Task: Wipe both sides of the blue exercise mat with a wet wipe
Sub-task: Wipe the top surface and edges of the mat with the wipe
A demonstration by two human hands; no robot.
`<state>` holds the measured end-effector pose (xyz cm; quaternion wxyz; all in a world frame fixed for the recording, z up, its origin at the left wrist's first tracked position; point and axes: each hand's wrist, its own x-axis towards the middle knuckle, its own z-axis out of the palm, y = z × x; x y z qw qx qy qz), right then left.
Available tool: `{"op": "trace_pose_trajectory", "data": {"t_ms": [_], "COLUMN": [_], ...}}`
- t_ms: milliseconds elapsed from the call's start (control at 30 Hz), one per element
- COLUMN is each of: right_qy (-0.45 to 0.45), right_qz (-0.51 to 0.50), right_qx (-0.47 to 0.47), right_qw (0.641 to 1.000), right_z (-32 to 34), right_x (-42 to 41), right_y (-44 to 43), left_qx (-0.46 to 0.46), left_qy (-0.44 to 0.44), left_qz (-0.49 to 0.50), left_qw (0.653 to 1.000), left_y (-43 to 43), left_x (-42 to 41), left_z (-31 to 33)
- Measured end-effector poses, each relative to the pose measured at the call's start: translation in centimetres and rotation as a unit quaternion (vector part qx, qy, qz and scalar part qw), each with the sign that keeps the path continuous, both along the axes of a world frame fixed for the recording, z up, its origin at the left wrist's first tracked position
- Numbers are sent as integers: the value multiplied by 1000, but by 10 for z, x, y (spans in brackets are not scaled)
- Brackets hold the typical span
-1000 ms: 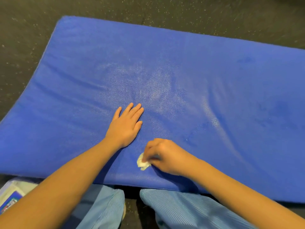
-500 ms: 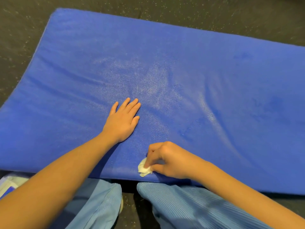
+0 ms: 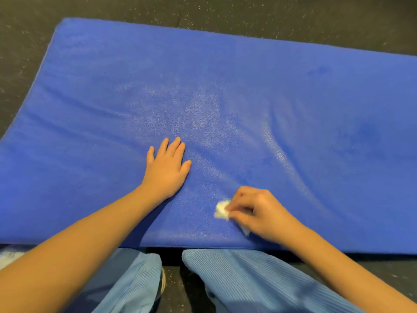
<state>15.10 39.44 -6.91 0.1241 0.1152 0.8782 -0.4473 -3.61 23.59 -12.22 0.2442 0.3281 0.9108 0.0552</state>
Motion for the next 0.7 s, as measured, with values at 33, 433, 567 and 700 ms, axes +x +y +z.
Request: {"op": "trace_pose_trajectory", "data": {"t_ms": [33, 433, 567, 700], "right_qy": [18, 72, 86, 66], "right_qz": [-60, -170, 10, -127], "right_qx": [54, 178, 78, 201], "right_qw": [997, 967, 993, 969], "right_z": [-8, -30, -15, -36], "right_x": [-4, -9, -2, -32], "right_y": [7, 17, -11, 34], "left_qx": [-4, 2, 5, 11], "left_qy": [4, 29, 31, 32], "left_qz": [7, 20, 22, 21], "left_qw": [1000, 999, 999, 999], "left_y": [2, 5, 5, 5], "left_x": [6, 16, 17, 17], "left_z": [-1, -4, -3, -2]}}
